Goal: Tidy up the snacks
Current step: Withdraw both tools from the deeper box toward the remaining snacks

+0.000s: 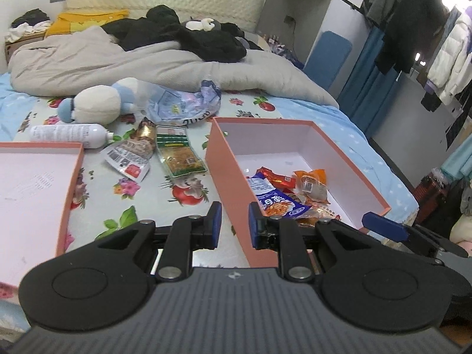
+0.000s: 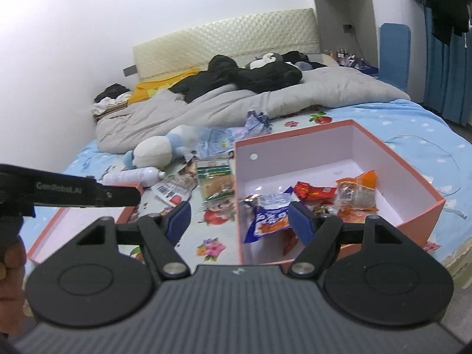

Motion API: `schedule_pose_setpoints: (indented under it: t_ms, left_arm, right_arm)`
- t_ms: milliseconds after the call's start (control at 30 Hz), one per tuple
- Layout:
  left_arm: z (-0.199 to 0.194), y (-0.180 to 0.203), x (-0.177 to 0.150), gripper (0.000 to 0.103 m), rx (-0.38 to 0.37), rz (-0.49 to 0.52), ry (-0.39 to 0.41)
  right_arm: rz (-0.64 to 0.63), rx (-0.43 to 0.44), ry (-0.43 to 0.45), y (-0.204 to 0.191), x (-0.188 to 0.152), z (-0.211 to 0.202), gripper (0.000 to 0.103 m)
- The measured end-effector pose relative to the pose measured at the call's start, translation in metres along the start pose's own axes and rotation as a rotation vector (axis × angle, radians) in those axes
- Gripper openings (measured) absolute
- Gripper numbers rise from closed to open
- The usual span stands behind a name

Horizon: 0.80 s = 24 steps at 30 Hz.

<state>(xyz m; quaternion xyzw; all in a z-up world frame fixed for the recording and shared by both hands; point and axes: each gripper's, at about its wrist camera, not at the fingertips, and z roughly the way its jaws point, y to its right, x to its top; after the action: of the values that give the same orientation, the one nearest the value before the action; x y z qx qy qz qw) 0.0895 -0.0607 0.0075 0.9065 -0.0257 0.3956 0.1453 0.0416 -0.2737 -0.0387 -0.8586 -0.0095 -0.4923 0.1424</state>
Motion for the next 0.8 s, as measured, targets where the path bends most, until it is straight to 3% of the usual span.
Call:
schedule_pose_setpoints:
  t_ms: [167, 300, 467, 500, 600, 800]
  left_arm:
    - [-0.016, -0.012, -0.016, 0.023, 0.018, -0.018, 0.005]
    - [-0.026, -0.022, -0.032, 0.042, 0.044, -0.028, 0.007]
    - [-0.028, -0.035, -0.043, 0.055, 0.071, -0.054, 0.0]
    - [-0.027, -0.039, -0.044, 0.067, 0.085, -0.063, 0.001]
    - [-0.023, -0.049, -0.039, 0.086, 0.155, -0.08, 0.034]
    - [-0.004, -0.076, -0.019, 0.096, 0.214, -0.118, 0.061]
  right_arm:
    - [-0.026, 0.049, 0.012, -0.014, -0.01, -0.009, 0.074]
    - [-0.034, 0.084, -0.006, -0.023, -0.024, -0.013, 0.074]
    - [-0.032, 0.109, -0.035, -0.031, -0.033, -0.007, 0.074]
    - [-0.032, 0.109, -0.038, -0.033, -0.033, -0.005, 0.074]
    - [-0.032, 0.108, -0.038, -0.037, -0.028, 0.002, 0.074]
    - [-0.045, 0.1, -0.037, -0.041, -0.017, 0.025, 0.074]
